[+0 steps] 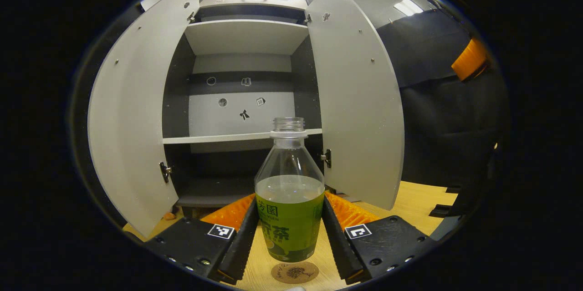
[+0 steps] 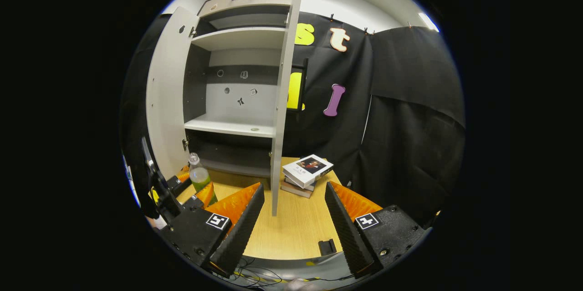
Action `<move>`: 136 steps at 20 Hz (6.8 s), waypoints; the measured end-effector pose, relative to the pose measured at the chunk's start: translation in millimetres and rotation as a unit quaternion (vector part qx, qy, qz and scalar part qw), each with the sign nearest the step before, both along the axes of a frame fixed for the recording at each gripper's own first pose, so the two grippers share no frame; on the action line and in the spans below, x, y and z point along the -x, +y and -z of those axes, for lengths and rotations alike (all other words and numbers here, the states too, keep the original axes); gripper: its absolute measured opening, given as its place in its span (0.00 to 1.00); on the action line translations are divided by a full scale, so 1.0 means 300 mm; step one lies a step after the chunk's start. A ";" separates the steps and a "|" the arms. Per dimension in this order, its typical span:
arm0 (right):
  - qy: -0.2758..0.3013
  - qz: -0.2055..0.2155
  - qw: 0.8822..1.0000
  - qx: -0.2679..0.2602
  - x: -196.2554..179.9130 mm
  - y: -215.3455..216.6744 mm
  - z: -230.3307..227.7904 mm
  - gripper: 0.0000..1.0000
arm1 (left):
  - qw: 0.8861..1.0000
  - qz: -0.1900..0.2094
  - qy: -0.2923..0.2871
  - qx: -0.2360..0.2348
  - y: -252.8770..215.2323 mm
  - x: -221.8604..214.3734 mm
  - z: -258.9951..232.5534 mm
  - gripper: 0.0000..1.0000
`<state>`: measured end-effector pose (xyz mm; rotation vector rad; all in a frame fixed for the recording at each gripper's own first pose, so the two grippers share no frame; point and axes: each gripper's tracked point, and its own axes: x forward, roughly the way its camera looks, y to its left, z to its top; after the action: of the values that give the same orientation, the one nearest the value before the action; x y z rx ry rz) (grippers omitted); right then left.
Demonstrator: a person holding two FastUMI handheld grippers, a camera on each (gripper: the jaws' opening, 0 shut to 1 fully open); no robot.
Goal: Grasp the bottle in the cabinet with the left hand and place it on the coaster, then close the right door with the right hand and the left door with the left hand.
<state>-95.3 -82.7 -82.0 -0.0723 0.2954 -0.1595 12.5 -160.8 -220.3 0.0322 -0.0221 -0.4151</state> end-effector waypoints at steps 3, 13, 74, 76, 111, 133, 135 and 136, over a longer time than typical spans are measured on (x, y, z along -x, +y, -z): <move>0.013 -0.006 1.000 0.002 0.000 0.013 0.026 0.83 | 1.000 0.001 0.019 0.004 -0.003 -0.012 0.106 0.73; 0.034 -0.028 0.999 0.022 -0.017 0.042 0.041 0.83 | 0.999 0.003 0.036 0.015 0.012 -0.023 0.356 0.73; -0.117 -0.201 0.971 -0.059 -0.568 0.051 -0.470 0.81 | 0.977 -0.213 0.021 0.011 0.494 0.249 -0.700 0.96; -0.124 -0.223 0.966 -0.052 -0.587 0.134 -0.470 0.81 | 0.976 -0.218 0.017 0.008 0.502 0.255 -0.707 0.96; -0.051 -0.159 0.985 -0.053 -0.244 0.271 -0.185 0.81 | 0.947 -0.321 -0.012 0.017 1.379 -0.092 -0.816 0.96; -0.041 -0.192 0.979 -0.056 -0.307 0.168 -0.194 0.81 | 0.951 -0.311 -0.001 -0.002 1.147 -0.138 -0.811 0.89; -0.038 -0.197 0.978 -0.059 -0.319 0.162 -0.193 0.81 | 0.955 -0.296 -0.002 0.004 1.062 -0.148 -0.815 0.89; -0.038 -0.199 0.978 -0.058 -0.322 0.154 -0.195 0.81 | 0.958 -0.286 -0.004 0.007 1.014 -0.158 -0.818 0.90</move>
<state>1.2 -36.5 -23.6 -0.0089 0.2080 0.2517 59.9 143.3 25.1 0.0256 -0.0217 0.1649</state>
